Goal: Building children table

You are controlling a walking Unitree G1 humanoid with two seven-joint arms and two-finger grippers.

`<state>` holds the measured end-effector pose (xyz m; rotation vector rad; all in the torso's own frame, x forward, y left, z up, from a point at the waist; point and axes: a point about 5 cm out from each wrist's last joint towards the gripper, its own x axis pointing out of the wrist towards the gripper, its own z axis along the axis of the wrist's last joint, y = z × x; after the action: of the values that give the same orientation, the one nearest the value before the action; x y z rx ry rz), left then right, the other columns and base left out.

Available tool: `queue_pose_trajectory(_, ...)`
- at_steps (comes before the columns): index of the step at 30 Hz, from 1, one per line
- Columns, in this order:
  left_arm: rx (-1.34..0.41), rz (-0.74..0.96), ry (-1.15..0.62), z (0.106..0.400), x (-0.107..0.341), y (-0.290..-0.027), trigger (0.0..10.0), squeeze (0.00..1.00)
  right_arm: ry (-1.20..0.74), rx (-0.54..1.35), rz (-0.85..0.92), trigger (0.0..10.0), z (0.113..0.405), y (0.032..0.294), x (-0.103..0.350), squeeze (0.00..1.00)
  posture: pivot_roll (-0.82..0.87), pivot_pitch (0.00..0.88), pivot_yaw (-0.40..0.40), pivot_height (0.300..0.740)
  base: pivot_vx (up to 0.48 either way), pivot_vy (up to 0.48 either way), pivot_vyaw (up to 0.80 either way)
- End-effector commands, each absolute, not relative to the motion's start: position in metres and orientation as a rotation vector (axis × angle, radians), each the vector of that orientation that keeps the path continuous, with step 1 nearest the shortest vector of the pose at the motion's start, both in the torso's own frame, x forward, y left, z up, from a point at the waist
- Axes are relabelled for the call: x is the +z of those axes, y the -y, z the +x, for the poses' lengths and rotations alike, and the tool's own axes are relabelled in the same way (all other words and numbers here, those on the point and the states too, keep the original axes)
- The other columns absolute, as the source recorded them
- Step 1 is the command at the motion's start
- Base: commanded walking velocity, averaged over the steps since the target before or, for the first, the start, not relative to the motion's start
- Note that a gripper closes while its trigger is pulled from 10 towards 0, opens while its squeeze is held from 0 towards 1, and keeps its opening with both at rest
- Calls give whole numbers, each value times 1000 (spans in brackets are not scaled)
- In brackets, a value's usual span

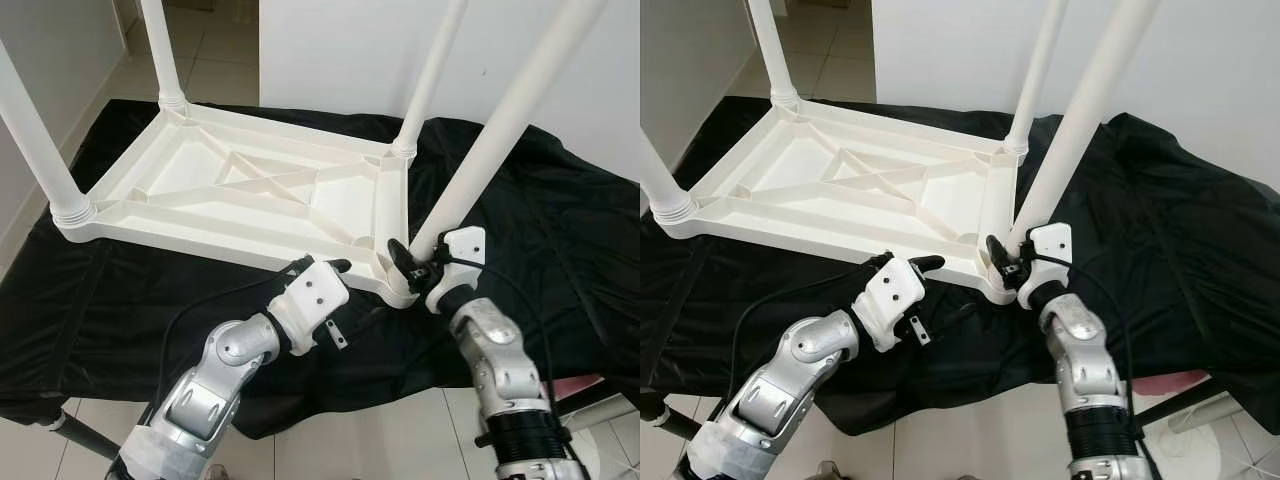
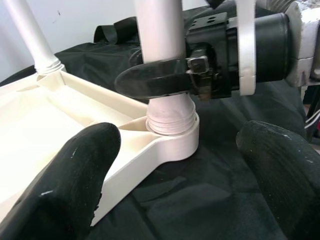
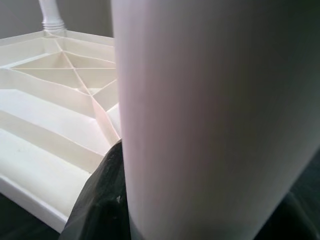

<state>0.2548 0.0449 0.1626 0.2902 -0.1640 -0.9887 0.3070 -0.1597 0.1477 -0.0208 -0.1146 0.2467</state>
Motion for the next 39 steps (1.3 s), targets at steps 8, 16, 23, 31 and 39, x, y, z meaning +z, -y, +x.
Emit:
queue_pose_trajectory(8, -979, 227, 104, 255, 157, -40, 10000, 0, 94, -104, 100, 10000, 292, 134, 134, 0, -8, 62, -99, 740, 0, 0, 0)
queue_pose_trajectory(16, -959, 235, 109, 257, 158, -41, 10000, 0, 99, -106, 75, 10000, 292, 139, 138, 0, -2, 56, -105, 740, 0, 0, 0)
queue_pose_trajectory(23, -940, 247, 126, 256, 158, -42, 10000, 0, 128, -82, 96, 10000, 287, 140, 141, 1000, 6, 60, -117, 740, 0, 0, 0)
queue_pose_trajectory(31, -929, 249, 124, 256, 157, -44, 10000, 0, 195, -6, 83, 10000, 280, 154, 146, 1000, 6, 60, -121, 740, 0, 0, 0)
queue_pose_trajectory(39, -948, 270, 144, 258, 159, -46, 10000, 0, 176, 132, 60, 10000, 272, 166, 138, 0, -11, 67, -105, 740, 0, 0, 0)
